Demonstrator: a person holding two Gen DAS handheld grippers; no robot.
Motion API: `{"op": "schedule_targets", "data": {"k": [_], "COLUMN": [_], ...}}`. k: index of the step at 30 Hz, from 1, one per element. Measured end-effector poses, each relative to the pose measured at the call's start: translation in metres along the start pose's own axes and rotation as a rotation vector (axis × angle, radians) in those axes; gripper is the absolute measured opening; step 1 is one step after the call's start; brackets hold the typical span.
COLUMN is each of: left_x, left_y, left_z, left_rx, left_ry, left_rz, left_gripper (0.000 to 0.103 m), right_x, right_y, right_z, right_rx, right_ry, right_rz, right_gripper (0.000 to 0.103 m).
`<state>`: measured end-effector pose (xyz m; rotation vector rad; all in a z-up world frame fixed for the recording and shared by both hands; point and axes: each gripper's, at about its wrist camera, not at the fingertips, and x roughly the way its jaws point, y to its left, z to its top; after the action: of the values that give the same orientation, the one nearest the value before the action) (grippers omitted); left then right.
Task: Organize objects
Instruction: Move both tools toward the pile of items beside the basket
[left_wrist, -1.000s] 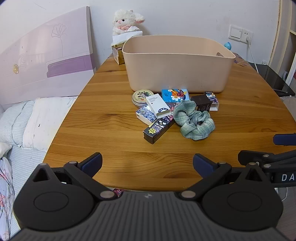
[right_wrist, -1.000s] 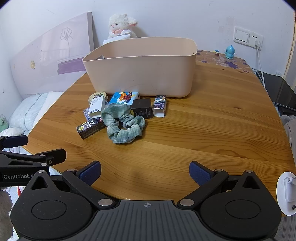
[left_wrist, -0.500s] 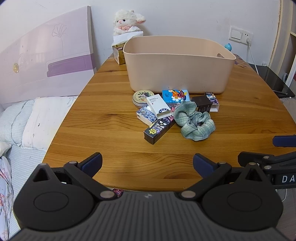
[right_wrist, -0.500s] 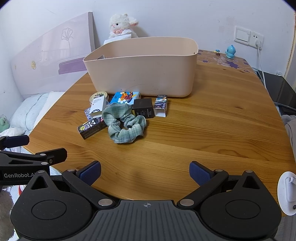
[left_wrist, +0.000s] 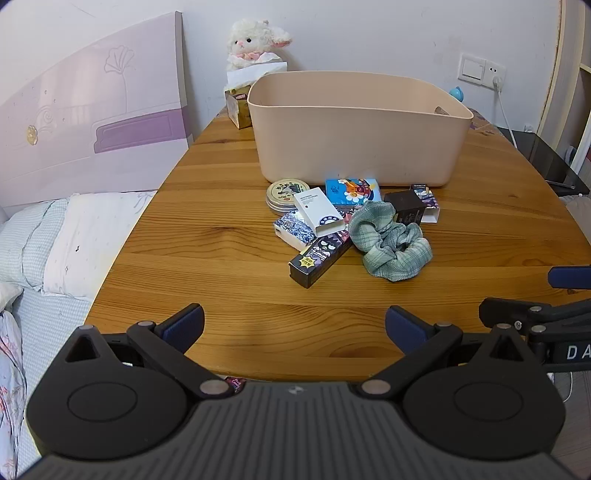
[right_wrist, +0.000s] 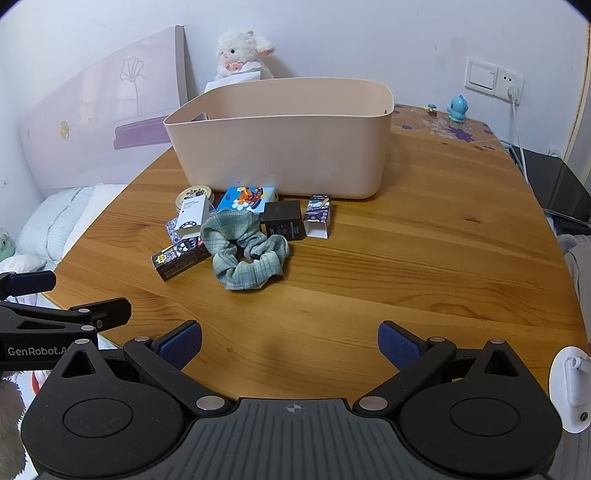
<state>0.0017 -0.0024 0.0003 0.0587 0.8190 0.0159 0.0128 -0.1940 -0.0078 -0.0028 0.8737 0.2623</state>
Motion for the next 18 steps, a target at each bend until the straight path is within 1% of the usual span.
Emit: {"op": "schedule_targets", "data": {"k": [13,18], "left_x": [0.006,0.017], "left_y": [0.005,0.011], "left_z": [0.001,0.005], "left_rx": [0.000,0.006], "left_ry": [-0.001,-0.006], "left_rz": [-0.003,0.013], "left_gripper": [0.103,0.103], "right_x": [0.005,0.016], "right_y": [0.000,-0.003], "right_z": [0.005,0.008], "right_rx": [-0.002,-0.002], "right_ry": [-0.016,-0.010], "right_rz": [-0.025,-0.051], "right_gripper": [0.103,0.103]}}
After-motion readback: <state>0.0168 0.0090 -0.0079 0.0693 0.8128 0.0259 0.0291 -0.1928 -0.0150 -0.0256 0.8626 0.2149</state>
